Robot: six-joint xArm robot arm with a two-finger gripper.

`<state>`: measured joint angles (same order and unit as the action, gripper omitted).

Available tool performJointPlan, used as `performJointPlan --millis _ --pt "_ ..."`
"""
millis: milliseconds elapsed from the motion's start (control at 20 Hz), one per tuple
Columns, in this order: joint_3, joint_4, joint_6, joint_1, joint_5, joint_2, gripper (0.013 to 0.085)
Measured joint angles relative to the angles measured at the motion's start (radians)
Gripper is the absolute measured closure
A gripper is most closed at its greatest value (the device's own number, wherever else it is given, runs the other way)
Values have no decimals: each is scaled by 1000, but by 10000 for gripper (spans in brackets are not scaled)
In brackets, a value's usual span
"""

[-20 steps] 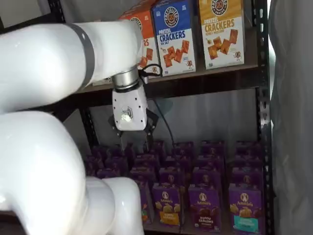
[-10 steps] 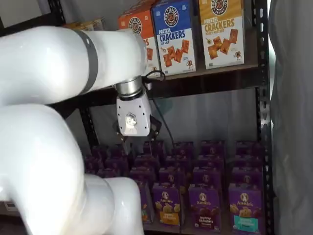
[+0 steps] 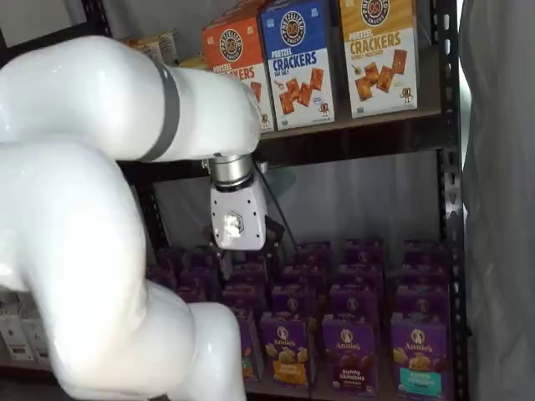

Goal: Pick up the purple box with a brown patch in the center, on the bottom shelf, the fifth box from the left

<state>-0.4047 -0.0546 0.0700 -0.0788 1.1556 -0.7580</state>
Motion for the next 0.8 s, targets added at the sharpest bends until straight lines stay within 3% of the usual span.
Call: performJointPlan --millis 400,550,650,800 --pt "31 -3 -25 17 -143 126 130" --pt "42 22 -15 18 -195 161 130" --pt "53 40 -12 25 -257 208 130" --pt "65 32 -30 35 -350 283 130"
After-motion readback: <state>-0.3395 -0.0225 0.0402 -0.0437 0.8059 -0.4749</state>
